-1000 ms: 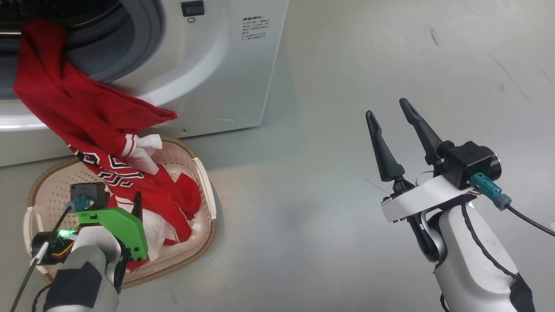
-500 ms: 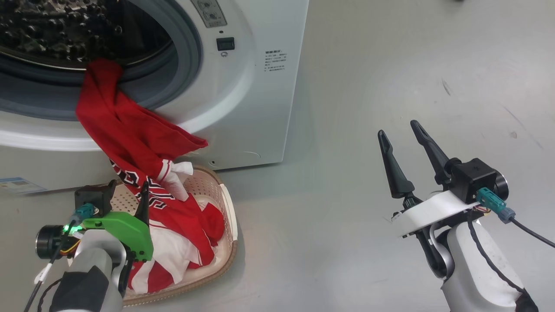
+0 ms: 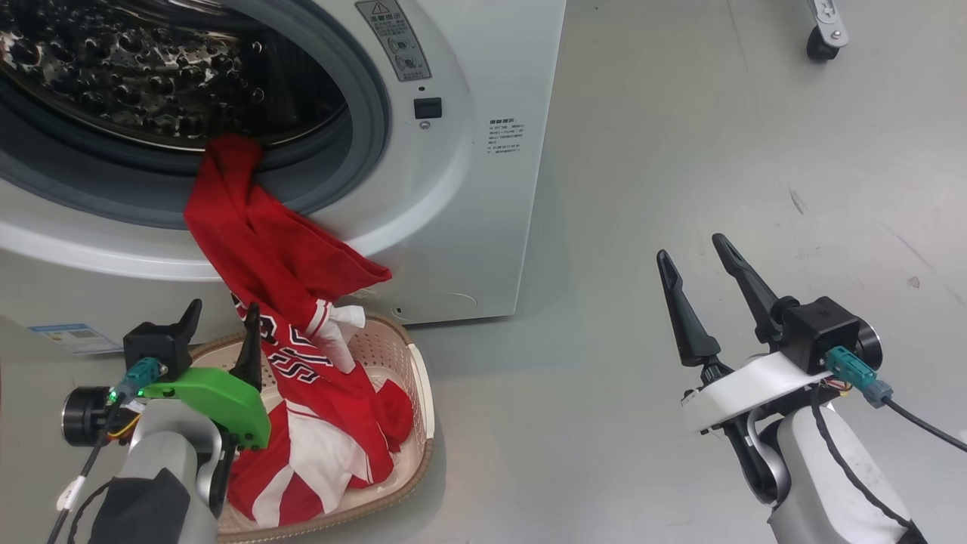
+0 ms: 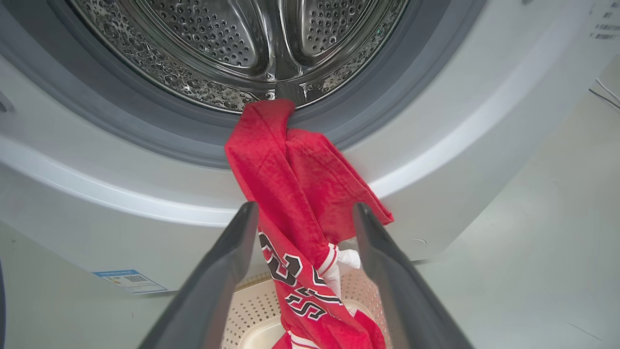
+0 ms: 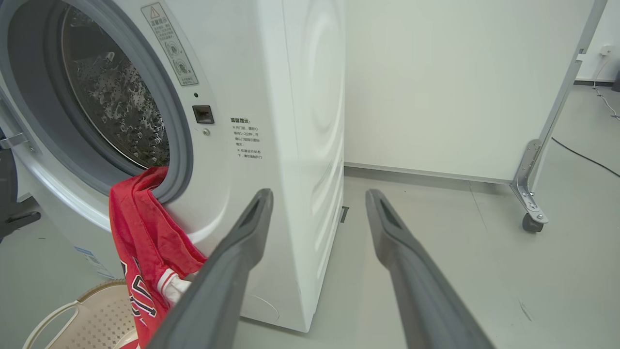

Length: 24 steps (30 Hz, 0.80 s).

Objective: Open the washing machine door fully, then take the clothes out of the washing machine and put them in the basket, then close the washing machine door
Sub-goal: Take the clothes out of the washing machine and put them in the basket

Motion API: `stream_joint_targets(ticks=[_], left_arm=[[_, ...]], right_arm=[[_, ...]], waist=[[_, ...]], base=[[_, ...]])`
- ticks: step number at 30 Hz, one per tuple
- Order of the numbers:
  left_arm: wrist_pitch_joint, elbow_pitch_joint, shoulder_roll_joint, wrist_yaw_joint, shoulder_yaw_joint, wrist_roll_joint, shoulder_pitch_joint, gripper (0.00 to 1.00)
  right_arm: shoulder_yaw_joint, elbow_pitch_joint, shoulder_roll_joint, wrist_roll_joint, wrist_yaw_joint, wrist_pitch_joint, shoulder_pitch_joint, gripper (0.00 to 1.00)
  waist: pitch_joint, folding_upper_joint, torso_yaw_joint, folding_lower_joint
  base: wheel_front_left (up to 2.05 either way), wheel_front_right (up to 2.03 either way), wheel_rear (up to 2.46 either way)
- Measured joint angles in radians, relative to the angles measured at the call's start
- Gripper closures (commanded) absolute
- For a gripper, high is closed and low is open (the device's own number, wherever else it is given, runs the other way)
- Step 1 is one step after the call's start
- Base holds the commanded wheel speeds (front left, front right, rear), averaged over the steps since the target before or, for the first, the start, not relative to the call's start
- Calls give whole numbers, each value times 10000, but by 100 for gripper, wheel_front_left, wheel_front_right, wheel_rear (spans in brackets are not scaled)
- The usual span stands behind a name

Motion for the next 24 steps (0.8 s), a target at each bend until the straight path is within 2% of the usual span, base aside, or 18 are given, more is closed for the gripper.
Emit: stream_joint_targets(ticks=[12,16,24], left_arm=[[-4,-1528,-163,257,59,4,425,0],[-4,-2077,-184,477,42,153,662,0],[-4,-2694,-268,639,-23,190,1177,0]], right_arm=[[-123,-117,2,2,0,0,66,0],[-150,-173,2,2,0,0,99,0],[-167,-232,8,0,0,0,159,0]], waist=[[121,0,-23,0],[168,0,-21,0],[296,0,-5,0]], base=[[0,0,0],[0,0,0],[0,0,0]])
